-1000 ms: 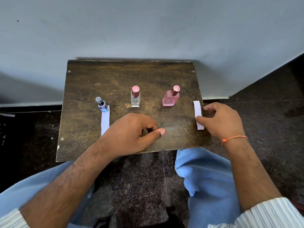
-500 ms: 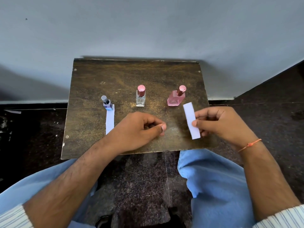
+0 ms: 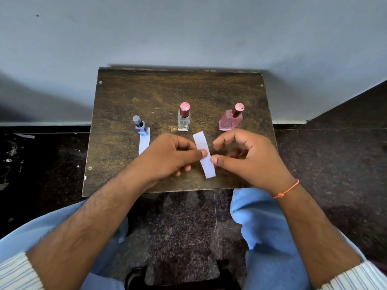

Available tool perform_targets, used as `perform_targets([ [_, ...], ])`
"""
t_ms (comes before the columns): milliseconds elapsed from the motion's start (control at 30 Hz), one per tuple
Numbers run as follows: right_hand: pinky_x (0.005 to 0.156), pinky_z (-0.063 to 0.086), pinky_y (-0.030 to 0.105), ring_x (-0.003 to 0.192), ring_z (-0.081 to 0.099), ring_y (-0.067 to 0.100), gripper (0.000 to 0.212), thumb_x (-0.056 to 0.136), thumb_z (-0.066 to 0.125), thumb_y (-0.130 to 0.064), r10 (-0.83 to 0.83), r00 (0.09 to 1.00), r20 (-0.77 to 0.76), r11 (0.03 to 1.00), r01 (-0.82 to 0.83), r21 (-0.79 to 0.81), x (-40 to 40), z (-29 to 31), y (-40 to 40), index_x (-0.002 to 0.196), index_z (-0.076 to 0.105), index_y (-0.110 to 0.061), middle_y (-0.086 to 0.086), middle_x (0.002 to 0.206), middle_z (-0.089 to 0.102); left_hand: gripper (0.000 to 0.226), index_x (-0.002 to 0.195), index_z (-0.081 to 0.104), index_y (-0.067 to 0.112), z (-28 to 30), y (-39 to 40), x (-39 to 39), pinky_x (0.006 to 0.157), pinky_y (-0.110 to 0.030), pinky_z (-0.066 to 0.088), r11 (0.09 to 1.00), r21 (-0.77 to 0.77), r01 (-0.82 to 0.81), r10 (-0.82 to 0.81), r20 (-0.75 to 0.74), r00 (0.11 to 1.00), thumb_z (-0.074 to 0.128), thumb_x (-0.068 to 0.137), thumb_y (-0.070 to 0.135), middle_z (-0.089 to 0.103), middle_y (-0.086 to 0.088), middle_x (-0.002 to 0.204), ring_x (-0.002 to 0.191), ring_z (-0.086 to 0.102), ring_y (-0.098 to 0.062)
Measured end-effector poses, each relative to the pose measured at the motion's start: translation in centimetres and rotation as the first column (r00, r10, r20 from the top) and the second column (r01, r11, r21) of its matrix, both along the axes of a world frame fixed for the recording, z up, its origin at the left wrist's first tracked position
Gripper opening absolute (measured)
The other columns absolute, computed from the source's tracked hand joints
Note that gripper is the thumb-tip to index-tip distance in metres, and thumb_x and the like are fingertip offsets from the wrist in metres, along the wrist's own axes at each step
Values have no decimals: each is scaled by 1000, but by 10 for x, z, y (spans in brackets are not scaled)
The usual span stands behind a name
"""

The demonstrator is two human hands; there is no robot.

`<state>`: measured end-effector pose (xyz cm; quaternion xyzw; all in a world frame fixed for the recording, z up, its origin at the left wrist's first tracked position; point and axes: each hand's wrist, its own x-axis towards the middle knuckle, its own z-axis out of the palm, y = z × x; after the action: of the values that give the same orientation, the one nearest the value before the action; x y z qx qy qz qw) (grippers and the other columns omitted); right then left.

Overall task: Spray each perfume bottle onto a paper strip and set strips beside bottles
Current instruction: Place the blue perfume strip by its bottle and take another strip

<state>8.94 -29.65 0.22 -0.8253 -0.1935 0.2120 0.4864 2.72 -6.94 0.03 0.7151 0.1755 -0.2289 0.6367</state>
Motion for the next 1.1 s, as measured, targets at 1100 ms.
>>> perform_targets([
  [1100, 74, 55, 36, 78, 60, 16, 49, 78, 95, -37, 324, 894, 310, 945, -287, -159, -1, -9, 3, 123, 77, -32, -13, 127, 63, 22, 91, 81, 8, 1, 16, 0, 41, -18, 38, 996, 85, -30, 30, 8, 1000, 79, 97, 30, 58, 0, 55, 46, 49, -6],
])
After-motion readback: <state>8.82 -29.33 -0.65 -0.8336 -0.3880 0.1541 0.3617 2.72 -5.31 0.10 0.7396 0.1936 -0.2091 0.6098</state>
